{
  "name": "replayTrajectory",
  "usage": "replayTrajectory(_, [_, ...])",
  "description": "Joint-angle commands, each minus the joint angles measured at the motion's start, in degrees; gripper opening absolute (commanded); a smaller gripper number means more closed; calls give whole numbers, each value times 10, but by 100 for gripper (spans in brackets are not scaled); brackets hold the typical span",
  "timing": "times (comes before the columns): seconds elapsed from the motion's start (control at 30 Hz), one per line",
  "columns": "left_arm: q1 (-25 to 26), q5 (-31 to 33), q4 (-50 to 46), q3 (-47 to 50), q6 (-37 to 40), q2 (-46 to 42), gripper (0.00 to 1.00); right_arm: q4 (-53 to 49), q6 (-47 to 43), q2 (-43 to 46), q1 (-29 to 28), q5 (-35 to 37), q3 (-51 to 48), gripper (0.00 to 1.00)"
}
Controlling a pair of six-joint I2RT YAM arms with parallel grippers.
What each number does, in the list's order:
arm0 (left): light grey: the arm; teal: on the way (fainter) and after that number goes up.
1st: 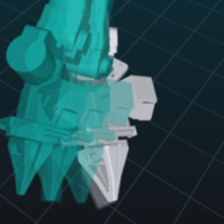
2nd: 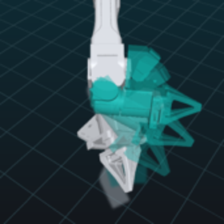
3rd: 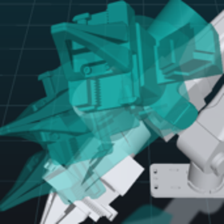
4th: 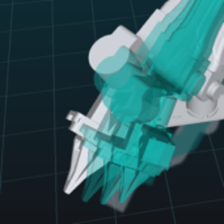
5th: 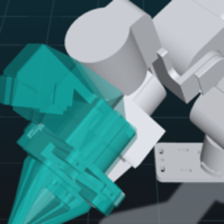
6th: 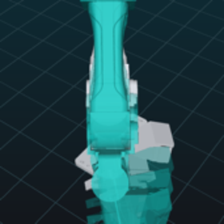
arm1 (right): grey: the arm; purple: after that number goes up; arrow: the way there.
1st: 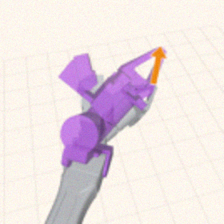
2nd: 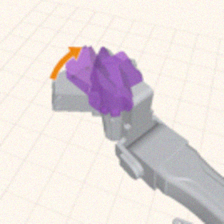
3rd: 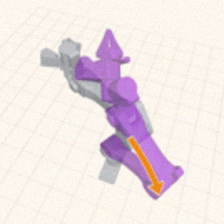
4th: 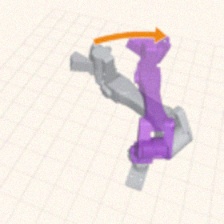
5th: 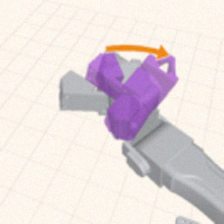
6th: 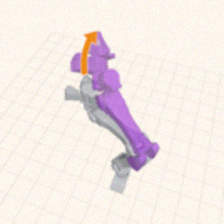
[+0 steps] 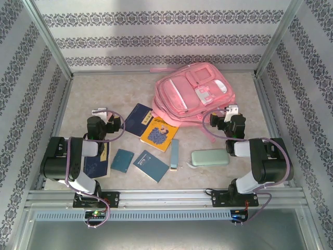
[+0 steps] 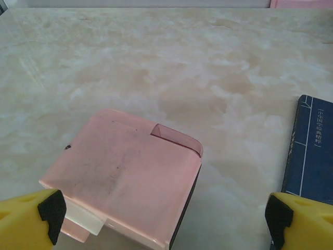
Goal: Pack the student bag
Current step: Adjust the student bag at the top-center of the table.
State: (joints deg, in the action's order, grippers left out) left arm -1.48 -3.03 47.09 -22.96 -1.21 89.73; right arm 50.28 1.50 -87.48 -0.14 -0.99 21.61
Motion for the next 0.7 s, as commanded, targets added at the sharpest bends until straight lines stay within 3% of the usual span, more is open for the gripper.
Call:
replayTrajectory(0.0, [5, -12, -4, -12, 12, -2, 99, 2, -5, 10, -1, -13, 8, 98])
replayTrajectory(0.67, [9, -6, -5, -13, 12, -2, 99, 3, -5, 11, 0, -14, 7, 98])
